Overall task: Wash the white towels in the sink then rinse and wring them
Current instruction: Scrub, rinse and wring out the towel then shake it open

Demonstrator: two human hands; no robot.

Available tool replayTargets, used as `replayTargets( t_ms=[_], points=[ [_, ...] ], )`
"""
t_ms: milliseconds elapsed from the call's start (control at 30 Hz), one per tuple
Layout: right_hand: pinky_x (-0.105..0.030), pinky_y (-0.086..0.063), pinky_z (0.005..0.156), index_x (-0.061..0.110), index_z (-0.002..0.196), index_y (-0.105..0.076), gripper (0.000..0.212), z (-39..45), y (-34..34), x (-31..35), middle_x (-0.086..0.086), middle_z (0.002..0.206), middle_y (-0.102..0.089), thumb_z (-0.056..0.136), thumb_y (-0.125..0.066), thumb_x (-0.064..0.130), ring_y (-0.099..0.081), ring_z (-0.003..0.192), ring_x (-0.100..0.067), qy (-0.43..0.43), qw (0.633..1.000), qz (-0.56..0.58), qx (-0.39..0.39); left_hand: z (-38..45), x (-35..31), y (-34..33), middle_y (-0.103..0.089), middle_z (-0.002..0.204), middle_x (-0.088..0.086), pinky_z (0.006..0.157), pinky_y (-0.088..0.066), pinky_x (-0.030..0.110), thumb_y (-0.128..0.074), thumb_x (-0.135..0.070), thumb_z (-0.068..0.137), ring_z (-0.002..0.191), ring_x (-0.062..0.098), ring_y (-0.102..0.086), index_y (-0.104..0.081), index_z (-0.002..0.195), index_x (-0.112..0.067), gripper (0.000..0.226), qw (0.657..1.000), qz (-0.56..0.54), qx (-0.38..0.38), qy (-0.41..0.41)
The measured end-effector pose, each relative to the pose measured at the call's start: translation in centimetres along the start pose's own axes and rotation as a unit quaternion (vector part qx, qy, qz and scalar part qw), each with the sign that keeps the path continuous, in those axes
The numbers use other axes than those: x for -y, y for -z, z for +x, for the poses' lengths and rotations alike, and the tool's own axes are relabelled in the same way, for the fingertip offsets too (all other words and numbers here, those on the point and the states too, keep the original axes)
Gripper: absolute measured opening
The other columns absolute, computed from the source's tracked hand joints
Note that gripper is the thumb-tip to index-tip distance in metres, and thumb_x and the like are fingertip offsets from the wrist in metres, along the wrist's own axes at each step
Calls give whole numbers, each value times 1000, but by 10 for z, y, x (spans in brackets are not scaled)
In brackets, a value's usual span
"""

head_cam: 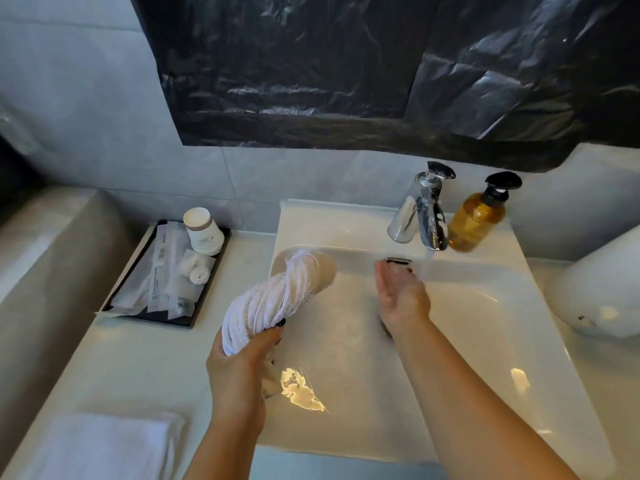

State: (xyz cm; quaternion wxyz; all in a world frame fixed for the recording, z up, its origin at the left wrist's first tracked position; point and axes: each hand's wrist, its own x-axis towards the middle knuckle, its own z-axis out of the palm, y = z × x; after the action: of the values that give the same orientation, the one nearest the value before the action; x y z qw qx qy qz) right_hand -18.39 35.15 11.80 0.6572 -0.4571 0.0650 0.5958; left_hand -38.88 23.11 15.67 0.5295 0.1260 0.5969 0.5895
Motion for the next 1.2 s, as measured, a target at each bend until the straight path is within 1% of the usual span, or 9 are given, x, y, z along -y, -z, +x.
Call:
replayTargets(
  t_ms=[100, 233, 267, 500, 700, 767, 933, 1067, 1200],
  points=[
    [-27, -41, 103, 0, 130, -55, 33, 0, 26, -67, -14, 133, -57, 102, -43, 14, -56, 122, -25, 143, 859, -490, 52, -2, 0, 2, -60, 83, 19, 33, -28, 15, -76, -1, 72, 56, 19, -43, -68, 97, -20, 32, 1000, 8, -2, -6],
    [-41, -18, 121, 7, 153, -23, 64, -5, 91, -132, -8, 160, -23, 101, -32, 44, -18, 149, -23, 385, 339, -788, 342, -3, 5, 1, -71, 81, 6, 51, -46, 25, -69, 11, 76, 65, 19, -61, -71, 99, -18, 36, 999, 14, -11, -45],
    [-45, -22, 120, 5, 152, -24, 68, -6, 100, -131, -11, 160, -24, 99, -33, 46, -19, 149, -25, 398, 273, -798, 360, -3, 7, 0, -74, 83, 3, 58, -48, 27, -69, 12, 75, 71, 18, -65, -71, 96, -20, 38, 998, 15, -16, -51],
    [-32, -6, 121, 11, 154, -23, 57, -2, 162, -18, -3, 162, -19, 105, -17, 40, -12, 150, -17, 384, 220, -779, 443, -8, 19, -3, -65, 77, 12, 40, -31, 19, -70, 7, 77, 58, 19, -49, -72, 81, -28, 35, 1000, 19, -3, -20],
    [-42, -11, 122, 2, 146, -39, 61, 40, 199, 71, -15, 155, -33, 99, -27, 40, -26, 145, -29, 381, 565, -732, 20, -12, 26, -9, -67, 75, 4, 50, -33, 26, -71, 8, 75, 62, 19, -54, -72, 91, -23, 35, 999, 33, 8, -32],
    [-41, -10, 122, -2, 145, -37, 63, 44, 198, 74, -19, 155, -32, 93, -28, 33, -25, 146, -31, 335, 609, -714, -78, -13, 28, -14, -67, 77, 6, 48, -33, 25, -73, 5, 73, 63, 19, -54, -72, 90, -24, 34, 999, 29, 17, -30],
    [-32, -22, 119, 4, 140, -48, 39, 33, 144, 24, -11, 153, -35, 103, -41, 12, -33, 143, -24, 281, 666, -686, 85, -17, 38, -25, -65, 79, 11, 56, -36, 27, -75, 3, 70, 62, 19, -52, -70, 96, -17, 33, 999, 25, 31, -20],
    [-25, -45, 93, 12, 115, -71, 26, 11, 84, 0, -2, 117, -65, 98, -52, 12, -59, 117, -23, 221, 853, -472, -27, -22, 45, -33, -62, 74, 10, 58, -38, 29, -77, -3, 67, 61, 18, -50, -69, 102, -9, 37, 997, 30, 64, -17],
    [-39, -52, 78, 4, 96, -64, 43, -13, 32, 14, -11, 96, -65, 98, -46, 42, -62, 93, -32, -133, 968, -214, -5, -28, 51, -43, -64, 71, 11, 53, -42, 27, -80, -31, 40, 56, 19, -50, -71, 102, -5, 68, 994, 78, 80, -13]
  ],
)
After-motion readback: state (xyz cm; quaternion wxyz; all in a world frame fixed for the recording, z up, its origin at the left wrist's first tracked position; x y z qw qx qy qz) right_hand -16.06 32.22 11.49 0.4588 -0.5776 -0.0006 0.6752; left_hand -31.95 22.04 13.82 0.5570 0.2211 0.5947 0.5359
